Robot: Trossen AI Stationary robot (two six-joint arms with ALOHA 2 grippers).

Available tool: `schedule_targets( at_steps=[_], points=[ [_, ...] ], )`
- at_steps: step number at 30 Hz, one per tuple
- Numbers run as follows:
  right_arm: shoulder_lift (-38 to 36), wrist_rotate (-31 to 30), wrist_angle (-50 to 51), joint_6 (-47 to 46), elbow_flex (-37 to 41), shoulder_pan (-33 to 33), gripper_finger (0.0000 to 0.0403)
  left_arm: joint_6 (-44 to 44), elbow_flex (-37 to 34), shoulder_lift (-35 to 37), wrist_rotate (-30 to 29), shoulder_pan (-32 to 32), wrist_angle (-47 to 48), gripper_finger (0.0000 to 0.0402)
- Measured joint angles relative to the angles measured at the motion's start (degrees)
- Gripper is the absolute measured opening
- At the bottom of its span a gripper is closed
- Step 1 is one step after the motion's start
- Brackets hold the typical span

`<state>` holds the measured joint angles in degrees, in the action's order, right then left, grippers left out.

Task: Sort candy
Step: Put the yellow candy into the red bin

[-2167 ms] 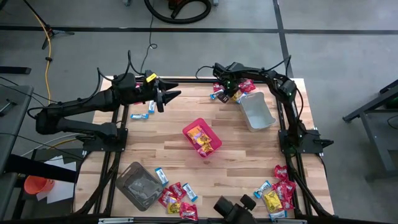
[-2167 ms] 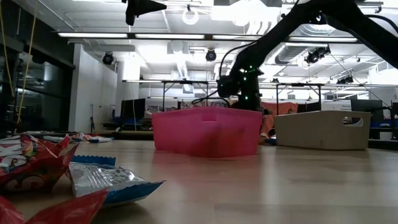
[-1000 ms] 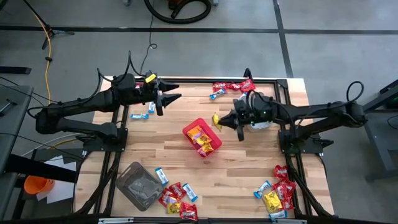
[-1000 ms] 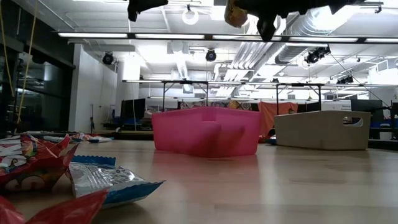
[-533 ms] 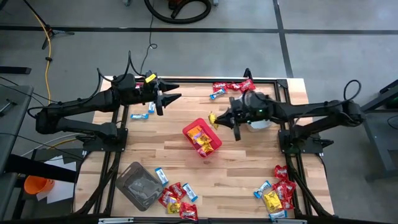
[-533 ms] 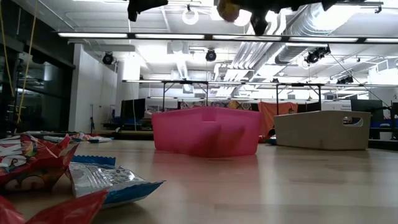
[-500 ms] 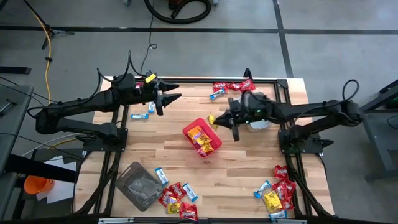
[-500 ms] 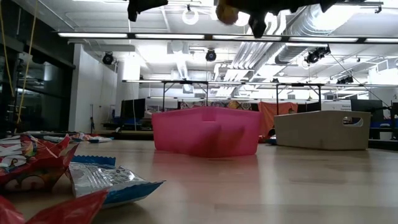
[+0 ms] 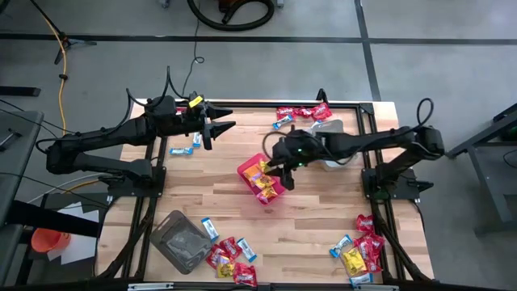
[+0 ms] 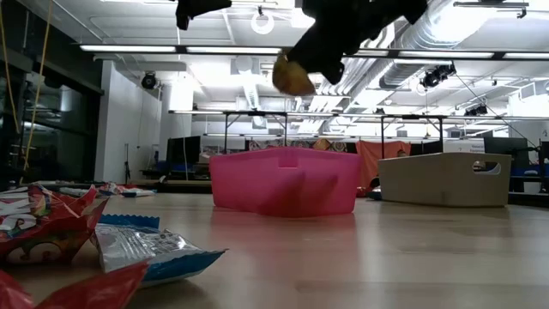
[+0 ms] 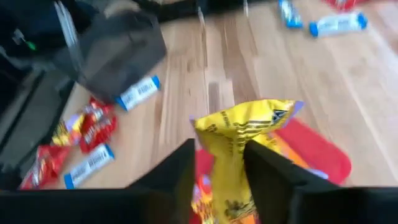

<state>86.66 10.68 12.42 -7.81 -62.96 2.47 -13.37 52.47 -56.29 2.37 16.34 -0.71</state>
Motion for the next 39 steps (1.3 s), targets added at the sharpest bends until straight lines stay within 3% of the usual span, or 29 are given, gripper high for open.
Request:
schedule_targets(
  at_steps=[5, 9, 19, 24, 28, 33, 36, 39],
  points=[
    [1.55, 0.53, 6.74, 6.61, -4.61, -0.01, 0.0235, -0.02, 0.00, 0.00, -0.07, 0.00, 0.02, 0.0221],
    [1.13, 3.69, 8.78, 9.31, -5.79, 0.01, 0.0273, -0.02, 0.00, 0.00, -0.07, 0.00, 0.02, 0.0221],
    [-2.70, 4.33, 22.81, 9.77, -7.90, 0.16, 0.0282, -0.05, 0.00, -0.50, -0.31, -0.28, 0.59, 0.0221],
    [-12.08, 2.81, 24.79, 5.35, -0.47, 0.15, 0.0282, 3.22, 0.04, -1.62, -0.28, -1.52, 2.25, 0.0221],
    [-23.43, 0.36, 22.25, -2.32, 9.70, -0.31, 0.0281, 4.93, 0.02, -2.92, 0.13, -3.96, 3.52, 0.0221],
    [-36.46, -0.94, 11.31, -12.14, 21.25, -2.42, 0.0281, -0.96, 0.02, -5.18, 0.03, -8.24, 3.55, 0.0214],
    [-40.44, -2.14, 2.08, -15.74, 25.73, -3.62, 0.0281, -5.40, 0.02, -6.36, -0.02, -12.01, 3.23, 0.0207],
    [-41.03, -2.60, -6.55, -13.13, 27.43, -4.78, 0.0281, -6.67, 0.02, -7.56, -0.04, -16.18, 1.85, 0.0200]
  ],
)
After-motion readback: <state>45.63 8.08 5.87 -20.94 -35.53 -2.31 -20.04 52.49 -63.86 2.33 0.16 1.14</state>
